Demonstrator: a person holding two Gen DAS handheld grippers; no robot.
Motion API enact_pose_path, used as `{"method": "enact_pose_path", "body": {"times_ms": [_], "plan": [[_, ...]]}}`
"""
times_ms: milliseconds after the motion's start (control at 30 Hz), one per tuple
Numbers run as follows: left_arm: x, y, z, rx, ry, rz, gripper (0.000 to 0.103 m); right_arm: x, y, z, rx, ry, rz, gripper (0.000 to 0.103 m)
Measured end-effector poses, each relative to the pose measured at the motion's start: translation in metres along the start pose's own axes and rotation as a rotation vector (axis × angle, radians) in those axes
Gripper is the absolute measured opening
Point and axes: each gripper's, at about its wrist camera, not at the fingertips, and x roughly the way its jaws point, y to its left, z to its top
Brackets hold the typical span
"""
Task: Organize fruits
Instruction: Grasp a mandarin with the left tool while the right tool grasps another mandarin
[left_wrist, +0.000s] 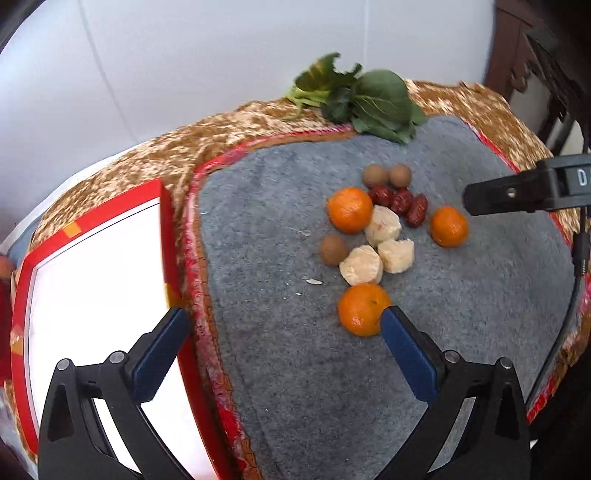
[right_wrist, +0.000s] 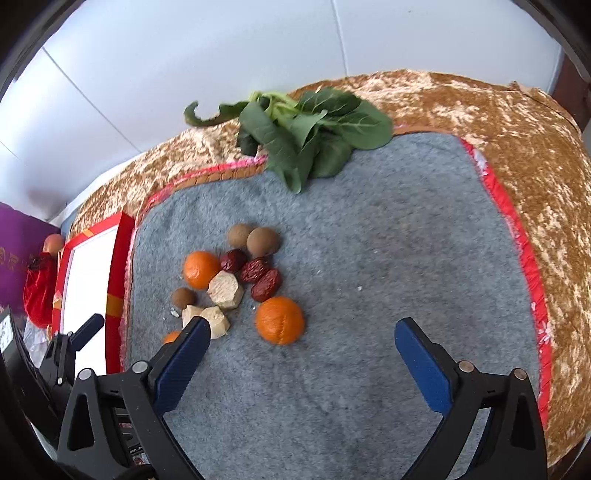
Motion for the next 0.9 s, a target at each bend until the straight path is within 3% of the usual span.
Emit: {"method": "enact_pose_path", "body": {"times_ms": [100,167,200,300,500,567,633,733,900], "plan": [[0.004,-0.012,0.002,0.06,0.038,-0.078,0.1,0.008,0.0,-0.005,0.008,0.042,0.01,0.094],[0.006,-0.016,-0.003,0.071,0.036,-0.107,0.091,0.015,-0.001,-0.004,0.016,0.062,0.022,0.091],[0.008,-0.015,0.003,0.09,0.104,-0.097,0.088,0.015,-0.001,-0.004,0.021,0.068,0.031,0.09],[0.016,-0.015,0.007,0.056,0.135,-0.131,0.072,0.017,0.002,-0.004,0.03,0.079,0.062,0.087],[0.02,-0.021,0.011,0.061,0.118,-0.16,0.055,0.028,0.008,-0.002,0.015,0.117,0.061,0.074],[0.023,-0.023,0.012,0.066,0.116,-0.162,0.044,0.032,0.006,-0.002,0.026,0.125,0.051,0.07],[0.026,-0.026,0.012,0.071,0.117,-0.151,0.043,0.037,0.004,0.0,0.033,0.136,0.052,0.066],[0.029,-0.033,0.009,0.078,0.114,-0.14,0.033,0.042,0.007,0.001,0.021,0.125,0.03,0.06],[0.031,-0.035,0.005,0.078,0.109,-0.125,0.032,0.052,0.01,0.003,0.003,0.122,-0.01,0.052]]}}
